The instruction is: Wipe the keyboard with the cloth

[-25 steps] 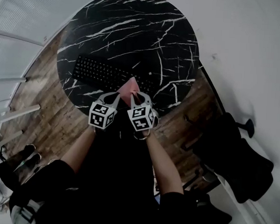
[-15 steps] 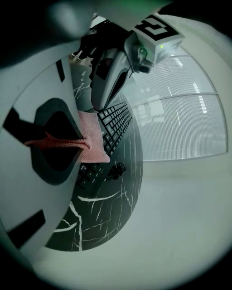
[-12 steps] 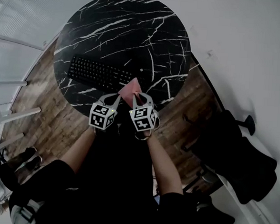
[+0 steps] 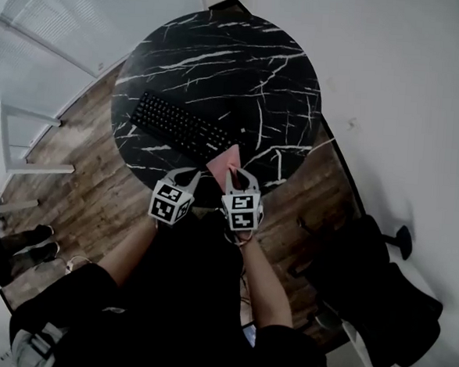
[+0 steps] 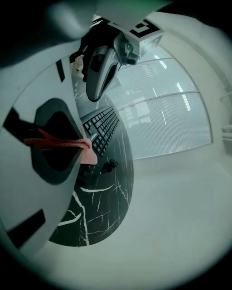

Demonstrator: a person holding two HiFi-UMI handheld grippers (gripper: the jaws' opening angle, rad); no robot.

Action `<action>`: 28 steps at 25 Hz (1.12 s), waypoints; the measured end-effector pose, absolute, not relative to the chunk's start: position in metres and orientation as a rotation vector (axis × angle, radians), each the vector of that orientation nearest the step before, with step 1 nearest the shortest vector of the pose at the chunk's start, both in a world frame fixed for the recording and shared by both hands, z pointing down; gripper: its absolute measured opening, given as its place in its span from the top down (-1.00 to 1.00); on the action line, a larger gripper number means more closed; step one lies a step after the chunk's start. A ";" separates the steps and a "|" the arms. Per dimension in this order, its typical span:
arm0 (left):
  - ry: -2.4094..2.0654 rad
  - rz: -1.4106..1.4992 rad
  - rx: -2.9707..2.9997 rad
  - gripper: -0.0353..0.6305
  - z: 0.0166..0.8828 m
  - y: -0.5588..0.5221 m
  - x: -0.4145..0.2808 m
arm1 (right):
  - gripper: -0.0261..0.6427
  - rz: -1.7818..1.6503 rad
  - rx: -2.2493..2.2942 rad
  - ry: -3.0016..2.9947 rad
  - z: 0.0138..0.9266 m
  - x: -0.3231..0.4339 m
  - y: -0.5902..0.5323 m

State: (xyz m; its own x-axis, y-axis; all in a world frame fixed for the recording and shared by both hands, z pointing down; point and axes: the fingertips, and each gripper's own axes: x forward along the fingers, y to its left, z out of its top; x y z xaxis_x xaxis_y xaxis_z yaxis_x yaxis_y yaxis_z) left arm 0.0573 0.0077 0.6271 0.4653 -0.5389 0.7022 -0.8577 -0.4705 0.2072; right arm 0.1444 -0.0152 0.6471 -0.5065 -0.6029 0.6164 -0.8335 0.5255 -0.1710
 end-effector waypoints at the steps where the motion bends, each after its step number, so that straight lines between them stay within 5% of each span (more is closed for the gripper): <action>1: -1.177 0.757 2.169 0.89 0.622 0.007 0.053 | 0.88 0.623 1.173 -2.299 0.641 0.140 -0.014; 28: -1.637 0.159 2.355 0.89 0.410 0.142 0.022 | 0.89 0.067 1.382 -2.632 0.392 0.120 0.129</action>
State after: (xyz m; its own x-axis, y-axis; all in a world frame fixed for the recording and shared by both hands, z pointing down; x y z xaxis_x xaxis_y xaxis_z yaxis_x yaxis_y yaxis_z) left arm 0.0222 0.1418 0.4097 0.3560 -0.9029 0.2411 -0.9324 -0.3260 0.1561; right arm 0.1205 0.1286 0.3923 -0.5567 -0.8134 0.1687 -0.8209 0.5698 0.0381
